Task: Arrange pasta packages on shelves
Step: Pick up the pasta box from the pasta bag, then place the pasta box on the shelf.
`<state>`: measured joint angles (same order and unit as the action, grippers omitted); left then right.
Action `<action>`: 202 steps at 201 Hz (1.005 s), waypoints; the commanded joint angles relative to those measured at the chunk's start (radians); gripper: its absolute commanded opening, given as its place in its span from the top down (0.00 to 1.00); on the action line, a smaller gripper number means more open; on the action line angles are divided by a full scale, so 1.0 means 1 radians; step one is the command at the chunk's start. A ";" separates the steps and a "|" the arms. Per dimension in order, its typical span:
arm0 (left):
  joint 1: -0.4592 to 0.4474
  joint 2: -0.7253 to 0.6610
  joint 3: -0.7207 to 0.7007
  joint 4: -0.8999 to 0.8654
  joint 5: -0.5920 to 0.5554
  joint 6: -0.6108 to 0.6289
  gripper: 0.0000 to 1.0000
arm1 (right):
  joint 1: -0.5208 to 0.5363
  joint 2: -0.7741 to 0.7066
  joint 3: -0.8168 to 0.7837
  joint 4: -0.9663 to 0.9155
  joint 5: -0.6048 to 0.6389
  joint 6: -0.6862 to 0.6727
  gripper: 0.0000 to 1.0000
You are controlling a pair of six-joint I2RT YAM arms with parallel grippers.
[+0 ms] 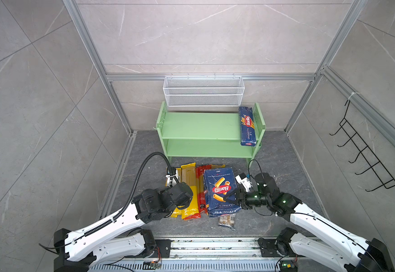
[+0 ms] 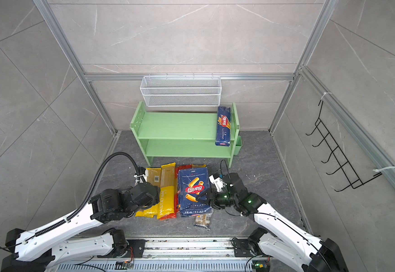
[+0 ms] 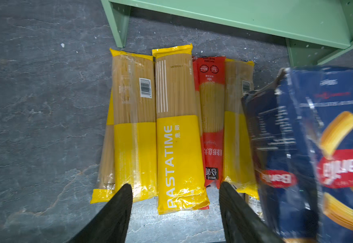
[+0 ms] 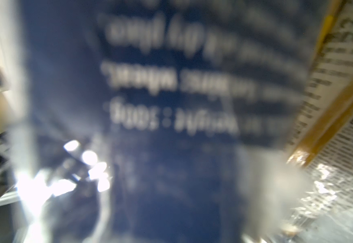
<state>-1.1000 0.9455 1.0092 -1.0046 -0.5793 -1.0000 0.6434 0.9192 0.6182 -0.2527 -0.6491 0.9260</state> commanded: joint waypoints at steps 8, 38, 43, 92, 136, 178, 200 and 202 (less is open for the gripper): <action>-0.001 -0.014 0.034 -0.056 -0.046 -0.015 0.32 | 0.013 -0.059 0.175 -0.044 -0.001 -0.088 0.70; -0.001 -0.011 0.062 -0.052 -0.048 0.005 0.32 | 0.015 -0.044 0.309 -0.144 0.017 -0.127 0.70; -0.001 -0.010 0.067 -0.052 -0.048 0.010 0.32 | 0.016 -0.037 0.329 -0.153 0.019 -0.132 0.70; -0.001 0.000 0.126 -0.054 -0.061 0.055 0.31 | 0.018 0.067 0.544 -0.222 0.045 -0.187 0.69; 0.000 -0.005 0.108 0.034 -0.082 0.118 0.29 | 0.018 0.235 0.787 -0.278 0.107 -0.266 0.69; 0.041 0.034 0.079 0.130 -0.028 0.169 0.28 | 0.018 0.448 1.027 -0.321 0.168 -0.326 0.69; 0.059 0.034 0.078 0.147 -0.013 0.188 0.28 | 0.006 0.543 1.148 -0.357 0.193 -0.358 0.69; 0.061 0.033 0.076 0.150 -0.012 0.190 0.28 | 0.003 0.551 1.156 -0.358 0.194 -0.359 0.69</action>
<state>-1.0580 0.9833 1.0878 -0.9142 -0.6056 -0.8616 0.6563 1.4208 1.6314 -0.6746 -0.4820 0.6472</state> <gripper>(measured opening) 0.716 0.521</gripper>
